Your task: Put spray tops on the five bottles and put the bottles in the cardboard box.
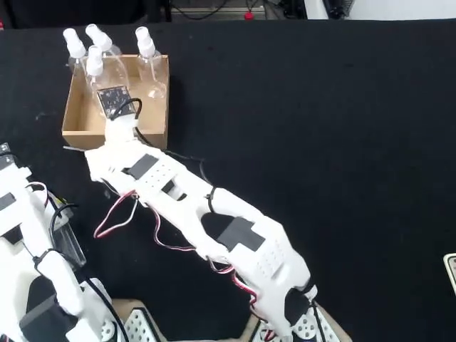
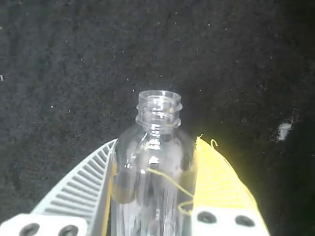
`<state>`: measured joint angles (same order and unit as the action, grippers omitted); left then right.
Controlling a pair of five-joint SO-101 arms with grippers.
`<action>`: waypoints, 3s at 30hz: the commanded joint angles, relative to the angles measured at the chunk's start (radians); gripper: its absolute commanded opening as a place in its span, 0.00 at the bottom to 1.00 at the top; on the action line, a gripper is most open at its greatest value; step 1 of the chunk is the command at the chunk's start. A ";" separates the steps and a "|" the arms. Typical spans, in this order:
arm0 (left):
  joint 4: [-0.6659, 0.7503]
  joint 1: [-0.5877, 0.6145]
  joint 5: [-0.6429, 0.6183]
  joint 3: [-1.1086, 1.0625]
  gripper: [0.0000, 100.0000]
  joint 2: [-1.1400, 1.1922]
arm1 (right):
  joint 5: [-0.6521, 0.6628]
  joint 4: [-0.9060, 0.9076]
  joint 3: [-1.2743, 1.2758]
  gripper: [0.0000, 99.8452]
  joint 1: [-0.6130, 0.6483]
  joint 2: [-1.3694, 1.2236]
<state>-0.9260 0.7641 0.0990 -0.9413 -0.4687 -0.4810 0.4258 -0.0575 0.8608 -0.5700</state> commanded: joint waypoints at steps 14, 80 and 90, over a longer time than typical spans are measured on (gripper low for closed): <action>0.014 0.007 -0.002 0.039 0.05 -0.025 | 0.133 0.011 0.059 0.24 -0.012 0.061; 0.015 0.007 0.000 0.041 0.05 -0.025 | 0.130 0.135 0.484 0.24 -0.290 0.495; 0.015 0.007 0.000 0.041 0.05 -0.025 | 0.032 0.127 0.615 0.24 -0.471 0.722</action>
<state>-0.9260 0.7641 0.1005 -0.9413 -0.4687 -0.3721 0.5547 0.5639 0.4710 0.0913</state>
